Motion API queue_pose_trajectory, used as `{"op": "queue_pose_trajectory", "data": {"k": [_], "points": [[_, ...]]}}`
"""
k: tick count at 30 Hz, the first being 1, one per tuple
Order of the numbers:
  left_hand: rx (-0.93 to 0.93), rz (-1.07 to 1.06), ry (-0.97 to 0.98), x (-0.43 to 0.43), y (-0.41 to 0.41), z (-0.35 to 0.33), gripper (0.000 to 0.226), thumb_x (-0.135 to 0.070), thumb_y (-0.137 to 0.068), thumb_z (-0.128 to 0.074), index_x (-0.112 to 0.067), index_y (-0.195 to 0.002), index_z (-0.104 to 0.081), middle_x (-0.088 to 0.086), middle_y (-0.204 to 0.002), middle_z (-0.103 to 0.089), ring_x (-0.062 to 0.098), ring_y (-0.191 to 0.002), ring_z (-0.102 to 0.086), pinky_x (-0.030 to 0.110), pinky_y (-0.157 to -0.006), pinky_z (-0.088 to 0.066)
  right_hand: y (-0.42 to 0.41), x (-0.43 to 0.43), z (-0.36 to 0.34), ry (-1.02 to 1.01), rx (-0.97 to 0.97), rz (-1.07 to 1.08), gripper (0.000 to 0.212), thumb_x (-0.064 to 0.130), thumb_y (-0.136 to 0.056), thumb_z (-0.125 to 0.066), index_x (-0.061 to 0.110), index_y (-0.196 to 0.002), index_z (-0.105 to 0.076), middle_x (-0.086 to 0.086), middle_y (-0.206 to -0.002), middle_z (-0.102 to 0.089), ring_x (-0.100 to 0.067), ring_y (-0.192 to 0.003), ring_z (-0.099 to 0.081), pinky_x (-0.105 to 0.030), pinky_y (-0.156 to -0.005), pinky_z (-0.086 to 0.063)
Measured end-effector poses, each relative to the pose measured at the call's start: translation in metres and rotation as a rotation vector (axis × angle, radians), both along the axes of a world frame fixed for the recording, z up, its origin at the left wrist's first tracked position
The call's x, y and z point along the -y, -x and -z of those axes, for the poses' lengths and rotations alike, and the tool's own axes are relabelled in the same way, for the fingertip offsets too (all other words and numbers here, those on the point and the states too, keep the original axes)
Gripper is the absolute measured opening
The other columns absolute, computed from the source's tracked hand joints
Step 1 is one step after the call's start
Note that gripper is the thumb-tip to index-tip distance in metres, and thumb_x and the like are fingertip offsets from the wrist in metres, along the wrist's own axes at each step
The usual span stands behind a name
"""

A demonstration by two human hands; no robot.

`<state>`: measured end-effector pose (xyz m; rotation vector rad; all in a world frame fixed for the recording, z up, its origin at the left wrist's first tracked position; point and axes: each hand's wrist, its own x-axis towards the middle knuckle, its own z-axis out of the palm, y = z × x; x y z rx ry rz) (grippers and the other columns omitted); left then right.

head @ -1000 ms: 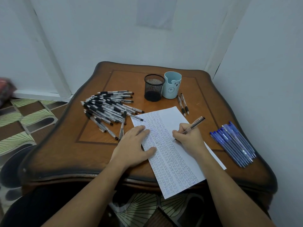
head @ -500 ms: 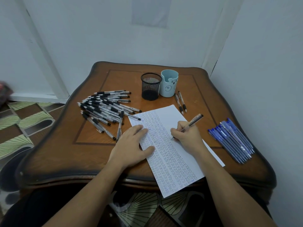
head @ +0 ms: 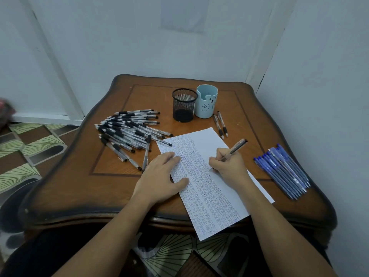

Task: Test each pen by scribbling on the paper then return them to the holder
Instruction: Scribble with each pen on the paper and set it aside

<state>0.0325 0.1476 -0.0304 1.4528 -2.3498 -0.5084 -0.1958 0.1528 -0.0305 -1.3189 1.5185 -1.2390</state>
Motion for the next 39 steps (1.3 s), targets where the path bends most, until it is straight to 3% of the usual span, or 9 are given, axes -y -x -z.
{"op": "queue_pose_trajectory", "data": {"k": [6, 12, 16, 21, 27, 34, 39], "points": [[0.01, -0.002, -0.003, 0.0003, -0.0002, -0.0006, 0.091, -0.075, -0.069, -0.032, -0.027, -0.146, -0.038, -0.009, -0.153, -0.03, 0.008, -0.14, -0.023, 0.03, -0.113, -0.021, -0.0015, -0.0004, -0.0023, 0.014, -0.024, 0.017, 0.056, 0.0, -0.086, -0.067, 0.026, -0.046, -0.037, 0.006, -0.051, -0.033, -0.008, -0.047, -0.043, -0.038, -0.063, -0.043], [0.008, -0.003, -0.007, 0.0002, -0.0002, 0.0011, 0.091, -0.075, -0.069, -0.032, -0.027, -0.147, -0.038, -0.01, -0.153, -0.029, 0.008, -0.14, -0.023, 0.031, -0.114, -0.021, -0.003, -0.0035, -0.0069, 0.044, -0.057, 0.041, 0.053, 0.0, -0.086, -0.067, 0.022, -0.052, -0.034, -0.001, -0.054, -0.032, -0.02, -0.055, -0.041, -0.036, -0.06, -0.04], [0.009, 0.0, -0.003, 0.0003, 0.0003, 0.001, 0.093, -0.076, -0.068, -0.03, -0.026, -0.147, -0.039, -0.009, -0.153, -0.03, 0.008, -0.141, -0.023, 0.032, -0.115, -0.021, -0.0021, -0.0036, -0.0067, 0.019, -0.078, 0.024, 0.057, -0.003, -0.086, -0.065, 0.026, -0.046, -0.036, 0.006, -0.052, -0.029, -0.012, -0.05, -0.036, -0.031, -0.057, -0.038], [-0.002, -0.003, -0.002, 0.0007, 0.0, 0.0014, 0.093, -0.076, -0.068, -0.031, -0.026, -0.146, -0.04, -0.009, -0.153, -0.031, 0.008, -0.14, -0.024, 0.032, -0.114, -0.022, -0.002, -0.0026, -0.0074, 0.04, -0.088, 0.091, 0.043, 0.001, -0.087, -0.067, 0.013, -0.057, -0.039, -0.008, -0.059, -0.034, -0.012, -0.051, -0.043, -0.026, -0.054, -0.044], [-0.01, -0.003, 0.0, 0.0002, -0.0005, 0.0024, 0.092, -0.076, -0.069, -0.032, -0.026, -0.146, -0.04, -0.009, -0.153, -0.031, 0.008, -0.14, -0.024, 0.032, -0.114, -0.022, -0.0021, -0.0025, -0.006, 0.025, -0.11, 0.067, 0.044, -0.001, -0.087, -0.066, 0.014, -0.057, -0.036, -0.005, -0.057, -0.034, -0.008, -0.048, -0.043, -0.021, -0.051, -0.044], [-0.003, -0.003, -0.015, 0.0016, -0.0004, 0.0019, 0.093, -0.077, -0.068, -0.03, -0.028, -0.147, -0.038, -0.01, -0.154, -0.029, 0.007, -0.141, -0.022, 0.032, -0.116, -0.021, -0.0007, 0.0015, -0.0027, 0.015, -0.037, 0.057, 0.043, 0.0, -0.087, -0.067, 0.012, -0.058, -0.038, -0.004, -0.056, -0.035, -0.015, -0.052, -0.046, -0.034, -0.059, -0.049], [0.0, -0.001, -0.019, 0.0005, -0.0005, 0.0019, 0.093, -0.077, -0.068, -0.03, -0.028, -0.147, -0.038, -0.01, -0.154, -0.028, 0.007, -0.141, -0.022, 0.033, -0.116, -0.022, 0.004, 0.0039, -0.0083, 0.014, 0.087, 0.18, 0.037, 0.009, -0.095, -0.062, 0.012, -0.062, -0.045, 0.002, -0.053, -0.05, -0.012, -0.052, -0.053, -0.025, -0.053, -0.048]]}}
